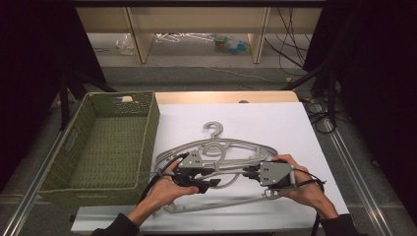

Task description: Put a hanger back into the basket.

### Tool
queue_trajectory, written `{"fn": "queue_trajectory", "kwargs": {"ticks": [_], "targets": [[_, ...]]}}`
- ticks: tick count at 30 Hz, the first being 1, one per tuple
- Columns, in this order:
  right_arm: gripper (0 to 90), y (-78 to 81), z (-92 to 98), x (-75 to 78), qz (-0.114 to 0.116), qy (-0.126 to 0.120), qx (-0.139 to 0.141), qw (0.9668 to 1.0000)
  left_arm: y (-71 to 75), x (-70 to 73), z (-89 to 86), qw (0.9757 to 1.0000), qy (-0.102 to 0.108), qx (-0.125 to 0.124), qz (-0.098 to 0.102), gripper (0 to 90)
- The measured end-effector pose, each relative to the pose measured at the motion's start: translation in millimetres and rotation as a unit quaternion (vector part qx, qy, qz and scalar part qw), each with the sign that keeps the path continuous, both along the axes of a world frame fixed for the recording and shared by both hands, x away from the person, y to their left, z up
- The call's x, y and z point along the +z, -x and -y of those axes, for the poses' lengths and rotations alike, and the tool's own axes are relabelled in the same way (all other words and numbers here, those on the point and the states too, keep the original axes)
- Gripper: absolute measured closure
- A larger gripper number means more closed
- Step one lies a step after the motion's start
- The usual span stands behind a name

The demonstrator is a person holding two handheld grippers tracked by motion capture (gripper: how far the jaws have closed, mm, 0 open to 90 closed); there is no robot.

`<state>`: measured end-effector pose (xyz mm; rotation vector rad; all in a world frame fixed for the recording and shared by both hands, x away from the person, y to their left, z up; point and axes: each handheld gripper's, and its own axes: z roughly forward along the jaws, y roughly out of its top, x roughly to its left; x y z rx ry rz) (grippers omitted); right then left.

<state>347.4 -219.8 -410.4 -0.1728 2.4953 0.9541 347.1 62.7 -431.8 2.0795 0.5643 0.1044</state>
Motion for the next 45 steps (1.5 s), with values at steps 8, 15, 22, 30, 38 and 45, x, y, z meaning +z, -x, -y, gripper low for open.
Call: {"fn": "queue_trajectory", "kwargs": {"ticks": [8, 15, 22, 30, 38, 45], "targets": [[81.9, 2.5, -2.1, 1.0, 0.01, -0.007, 0.016, 0.9998, -8.1, -2.8, -0.7, 0.9996, -0.007, -0.009, -0.024, 68.5], [82.0, 3.0, -3.1, -1.4, 0.009, 0.005, 0.019, 0.9998, -4.6, 1.6, 0.8, 0.9992, -0.009, -0.025, -0.028, 76.3], [82.0, 2.7, -3.5, -2.1, 0.008, 0.003, 0.021, 0.9997, -3.6, 3.6, -0.2, 0.9991, -0.002, -0.025, -0.035, 75.7], [81.0, 2.3, -4.3, -4.0, 0.009, 0.005, 0.021, 0.9997, 3.4, 7.6, 2.4, 0.9989, -0.021, -0.032, -0.028, 77.8], [69.8, 1.9, -4.7, -3.2, -0.006, -0.021, -0.015, 0.9997, 8.8, 11.4, 2.4, 0.9987, -0.028, -0.03, -0.032, 78.8], [46.8, 10.5, -7.5, 5.8, -0.013, -0.069, -0.072, 0.9949, 9.3, 14.0, -3.9, 0.9985, -0.035, -0.023, -0.035, 78.8]]}}
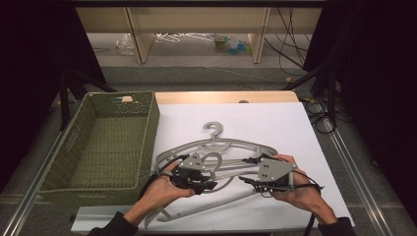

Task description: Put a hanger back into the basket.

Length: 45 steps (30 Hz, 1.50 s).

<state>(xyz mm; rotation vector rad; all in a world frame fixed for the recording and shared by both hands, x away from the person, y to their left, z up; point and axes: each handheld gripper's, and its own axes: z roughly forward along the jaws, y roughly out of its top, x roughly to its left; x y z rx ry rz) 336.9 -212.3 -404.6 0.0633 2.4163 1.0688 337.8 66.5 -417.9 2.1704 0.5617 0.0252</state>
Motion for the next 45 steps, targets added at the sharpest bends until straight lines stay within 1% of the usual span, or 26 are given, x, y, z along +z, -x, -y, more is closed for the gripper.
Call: {"fn": "queue_trajectory", "kwargs": {"ticks": [2, 3, 5, 6, 9, 10, 11, 12, 14, 17, 18, 22, 23, 25, 26, 28, 29, 32, 35, 36, 37, 39, 40, 41, 42, 45], "targets": [[43.1, 3.6, 0.3, 2.6, 0.003, -0.011, -0.014, 0.9998, 0.7, 2.5, -2.8, 1.0, 0.0, 0.004, 0.0, 78.8], [41.4, 6.8, 0.9, 4.3, -0.003, -0.024, -0.034, 0.9991, -0.6, 4.2, -5.1, 1.0, -0.006, -0.005, 0.005, 78.8], [38.1, 11.2, 2.0, 5.1, -0.013, -0.046, -0.063, 0.9969, 0.0, 6.3, -8.0, 1.0, -0.005, 0.004, 0.0, 78.8], [36.8, 14.8, 2.8, 4.8, -0.021, -0.062, -0.078, 0.9948, -0.1, 7.3, -9.0, 1.0, -0.005, 0.007, 0.001, 78.8], [33.8, 22.2, 5.0, 3.6, -0.034, -0.089, -0.11, 0.9894, -1.6, 10.7, -13.6, 0.9998, -0.005, 0.017, -0.001, 78.8], [33.6, 25.2, 6.1, 3.2, -0.039, -0.097, -0.117, 0.9876, -2.8, 12.0, -15.3, 0.9997, -0.003, 0.021, -0.009, 78.7], [33.3, 28.3, 7.5, 3.0, -0.035, -0.103, -0.125, 0.9862, -3.1, 14.0, -16.9, 0.9996, -0.01, 0.026, -0.007, 78.8], [33.1, 30.2, 8.8, 3.2, -0.033, -0.105, -0.128, 0.9857, -3.4, 14.5, -17.6, 0.9995, -0.006, 0.028, -0.009, 78.7], [33.2, 35.5, 11.1, 2.9, -0.035, -0.111, -0.126, 0.9852, -3.1, 19.2, -20.7, 0.9994, -0.014, 0.03, -0.008, 78.8], [33.3, 38.7, 12.1, 2.0, -0.033, -0.111, -0.126, 0.9853, -1.6, 27.1, -24.3, 0.9994, -0.017, 0.029, 0.0, 78.8], [33.4, 40.0, 12.3, 1.6, -0.035, -0.113, -0.126, 0.9849, -1.3, 28.8, -25.1, 0.9995, -0.014, 0.027, 0.008, 78.8], [33.4, 43.4, 13.9, 0.7, -0.034, -0.122, -0.129, 0.9835, 2.3, 39.2, -29.9, 0.9994, -0.012, 0.027, 0.018, 78.9], [33.4, 44.6, 14.3, 0.5, -0.035, -0.127, -0.131, 0.9826, 2.4, 43.1, -32.2, 0.9994, -0.008, 0.025, 0.024, 78.8], [33.4, 47.4, 15.2, 0.6, -0.034, -0.134, -0.134, 0.9813, 3.3, 48.4, -35.8, 0.9993, 0.003, 0.03, 0.022, 78.8], [33.3, 48.8, 15.7, 0.6, -0.033, -0.136, -0.134, 0.9811, 4.1, 52.3, -38.5, 0.999, 0.008, 0.036, 0.023, 78.8], [32.7, 53.0, 17.1, 0.4, -0.035, -0.144, -0.136, 0.9795, 3.9, 58.2, -43.7, 0.9988, 0.013, 0.038, 0.028, 78.9], [32.2, 54.4, 17.8, 0.4, -0.041, -0.145, -0.136, 0.9791, 3.6, 61.0, -46.6, 0.9985, 0.018, 0.042, 0.03, 78.8], [29.3, 58.6, 20.0, -1.6, -0.043, -0.15, -0.143, 0.9773, 3.7, 70.2, -55.4, 0.9972, 0.035, 0.057, 0.032, 78.9], [27.8, 59.9, 22.3, -4.5, -0.053, -0.164, -0.153, 0.9731, 2.5, 80.6, -62.5, 0.9958, 0.047, 0.068, 0.039, 78.9], [27.7, 59.7, 23.5, -5.5, -0.055, -0.165, -0.154, 0.9726, 2.2, 84.8, -64.5, 0.9951, 0.055, 0.072, 0.041, 78.9], [27.7, 59.6, 23.8, -6.3, -0.057, -0.168, -0.161, 0.9709, 1.8, 86.8, -65.8, 0.9952, 0.054, 0.07, 0.042, 78.9], [26.5, 59.5, 24.8, -6.4, -0.06, -0.166, -0.165, 0.9703, 2.5, 93.2, -69.7, 0.994, 0.065, 0.073, 0.048, 78.9], [26.2, 59.8, 25.0, -6.6, -0.067, -0.172, -0.164, 0.9689, 2.8, 96.2, -71.8, 0.9936, 0.071, 0.071, 0.051, 78.9], [26.1, 59.7, 24.8, -7.3, -0.067, -0.177, -0.165, 0.968, 4.2, 100.0, -73.9, 0.993, 0.071, 0.076, 0.056, 78.8], [26.1, 59.9, 25.4, -7.1, -0.069, -0.174, -0.166, 0.9682, 4.5, 103.1, -75.9, 0.993, 0.068, 0.075, 0.061, 78.8], [26.1, 58.8, 25.0, -8.6, -0.071, -0.177, -0.168, 0.9671, 5.4, 115.3, -81.4, 0.9918, 0.072, 0.079, 0.071, 78.9]]}}
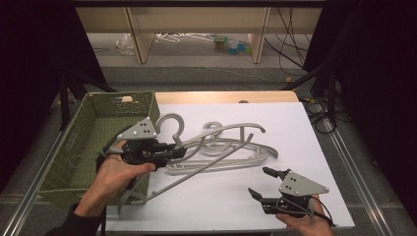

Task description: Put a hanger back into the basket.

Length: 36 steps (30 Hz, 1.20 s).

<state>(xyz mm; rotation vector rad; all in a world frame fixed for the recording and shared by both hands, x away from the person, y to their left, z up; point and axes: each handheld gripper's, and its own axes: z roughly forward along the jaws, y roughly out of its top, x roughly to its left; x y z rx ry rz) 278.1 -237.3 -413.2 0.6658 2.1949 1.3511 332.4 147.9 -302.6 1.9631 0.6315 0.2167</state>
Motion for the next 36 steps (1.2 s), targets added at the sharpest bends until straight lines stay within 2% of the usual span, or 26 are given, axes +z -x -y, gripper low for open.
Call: {"fn": "queue_trajectory", "kwargs": {"ticks": [3, 5, 9, 13, 14, 18, 26, 28, 31, 33, 36], "targets": [[25.4, -0.8, -0.2, -1.7, -0.004, -0.001, -0.001, 1.0, -2.5, 9.0, -4.6, 1.0, 0.0, 0.008, 0.004, 78.9], [25.1, -1.2, -0.6, -2.3, -0.005, 0.0, 0.0, 1.0, -5.4, 15.3, -8.7, 0.9997, -0.011, 0.016, 0.014, 78.9], [24.1, -1.9, -2.1, -4.7, -0.009, 0.007, 0.004, 0.9999, -12.6, 28.2, -21.2, 0.9988, -0.009, 0.04, 0.027, 78.9], [24.1, -2.0, -2.9, -4.8, -0.013, 0.009, 0.007, 0.9999, -22.4, 34.4, -37.4, 0.9972, -0.016, 0.064, 0.036, 78.9], [24.0, -1.5, -2.5, -4.3, -0.015, 0.015, 0.005, 0.9998, -25.3, 34.5, -41.9, 0.9967, -0.015, 0.071, 0.036, 78.9], [24.0, -2.1, -4.5, -5.9, -0.012, 0.007, 0.012, 0.9998, -35.7, 32.9, -60.7, 0.994, -0.029, 0.098, 0.04, 78.8], [23.9, -2.9, -6.2, -7.6, -0.014, 0.01, 0.019, 0.9997, -56.9, 23.9, -99.7, 0.99, -0.017, 0.135, 0.035, 78.9], [23.9, -2.8, -6.5, -7.7, -0.015, 0.011, 0.021, 0.9996, -60.4, 21.9, -107.4, 0.9893, -0.021, 0.14, 0.034, 78.9], [23.9, -2.2, -6.3, -6.8, -0.017, 0.013, 0.025, 0.9995, -64.3, 17.0, -119.1, 0.9862, -0.032, 0.159, 0.03, 78.9], [23.9, -1.8, -5.9, -6.4, -0.02, 0.016, 0.024, 0.9994, -67.0, 13.0, -129.8, 0.9837, -0.031, 0.175, 0.027, 78.9], [24.0, -2.6, -7.3, -8.1, -0.018, 0.015, 0.027, 0.9994, -70.3, 7.6, -144.0, 0.9816, -0.024, 0.188, 0.024, 78.9]]}}
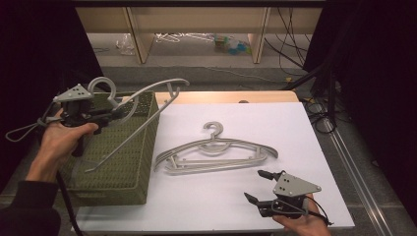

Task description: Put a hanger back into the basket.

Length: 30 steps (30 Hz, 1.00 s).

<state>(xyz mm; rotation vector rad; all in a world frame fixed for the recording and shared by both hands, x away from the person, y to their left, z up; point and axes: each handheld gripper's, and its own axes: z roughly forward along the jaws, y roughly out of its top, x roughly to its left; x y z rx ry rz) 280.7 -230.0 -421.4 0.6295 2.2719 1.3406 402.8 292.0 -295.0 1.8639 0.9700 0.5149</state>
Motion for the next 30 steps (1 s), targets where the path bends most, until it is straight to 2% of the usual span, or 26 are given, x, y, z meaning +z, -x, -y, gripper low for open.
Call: {"fn": "queue_trajectory", "kwargs": {"ticks": [6, 11, 14, 18, 30], "targets": [[24.0, 0.3, -0.5, -0.1, 0.002, -0.002, -0.002, 1.0, -4.6, -11.8, -26.0, 0.9994, 0.006, 0.032, -0.007, 78.9], [23.9, 0.1, -0.7, -0.3, 0.002, 0.0, -0.001, 1.0, -9.3, -18.8, -43.4, 0.9983, 0.022, 0.053, -0.006, 78.9], [24.0, -0.2, -0.2, 0.1, -0.003, 0.003, 0.001, 1.0, -11.8, -21.1, -47.7, 0.998, 0.003, 0.062, -0.008, 78.8], [23.9, -0.3, -0.4, -0.2, -0.002, 0.004, 0.002, 1.0, -15.1, -26.5, -52.7, 0.9978, -0.008, 0.065, -0.009, 78.8], [24.0, 0.3, -0.9, -0.1, -0.003, 0.005, 0.004, 1.0, -16.6, -40.5, -68.5, 0.9966, -0.016, 0.08, -0.015, 78.8]]}}
